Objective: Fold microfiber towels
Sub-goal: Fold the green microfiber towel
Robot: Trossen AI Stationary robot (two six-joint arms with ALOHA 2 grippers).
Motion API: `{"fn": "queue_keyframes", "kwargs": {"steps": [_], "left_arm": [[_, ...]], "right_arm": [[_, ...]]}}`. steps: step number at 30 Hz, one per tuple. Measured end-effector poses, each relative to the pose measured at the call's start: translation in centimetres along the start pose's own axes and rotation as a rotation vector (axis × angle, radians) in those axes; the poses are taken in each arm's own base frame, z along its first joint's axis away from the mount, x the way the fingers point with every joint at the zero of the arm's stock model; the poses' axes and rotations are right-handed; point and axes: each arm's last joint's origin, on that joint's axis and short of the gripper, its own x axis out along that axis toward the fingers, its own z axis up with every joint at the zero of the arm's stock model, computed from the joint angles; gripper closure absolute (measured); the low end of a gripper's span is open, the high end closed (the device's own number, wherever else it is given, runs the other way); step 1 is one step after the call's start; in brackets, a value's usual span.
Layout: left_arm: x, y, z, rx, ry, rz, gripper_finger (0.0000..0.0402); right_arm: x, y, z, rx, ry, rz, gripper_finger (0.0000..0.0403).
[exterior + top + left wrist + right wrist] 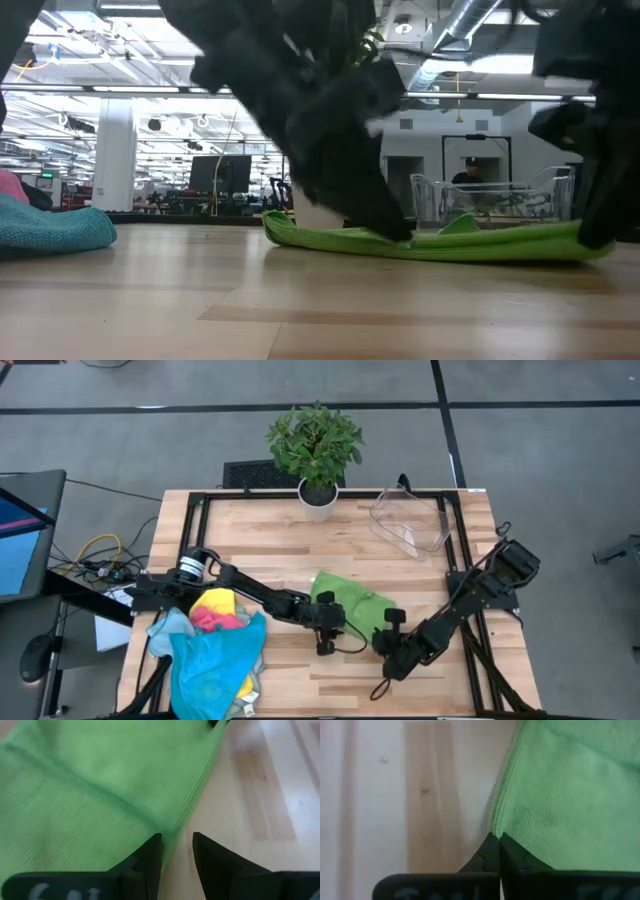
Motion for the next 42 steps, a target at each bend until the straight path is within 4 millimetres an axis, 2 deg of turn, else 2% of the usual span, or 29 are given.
{"fn": "queue_keyframes", "kwargs": {"steps": [5,10,15,25,35,42], "left_arm": [[-3.1,0.3,2.0,0.006,-0.031,0.053,0.0331],[-4.7,0.4,2.0,0.038,0.017,0.155,0.0355],[-4.4,0.7,-0.1,0.004,0.085,0.191,0.0375],[-4.1,0.1,-2.9,-0.048,0.139,0.196,0.04],[-3.6,0.7,-4.5,-0.119,0.069,0.222,0.0401],[-3.7,0.7,-4.7,-0.146,0.048,0.224,0.0401]], "right_arm": [[-0.6,0.0,0.8,-0.046,-0.001,-0.024,0.037],[-0.9,-0.1,1.4,-0.088,-0.005,-0.036,0.0383],[-1.2,-0.7,2.7,-0.175,0.001,-0.065,0.0378],[-1.1,-3.1,6.0,-0.408,-0.023,-0.129,0.038],[-1.3,-5.7,10.1,-0.524,-0.105,-0.15,0.0376],[-1.4,-6.4,11.3,-0.569,-0.139,-0.12,0.0377]]}}
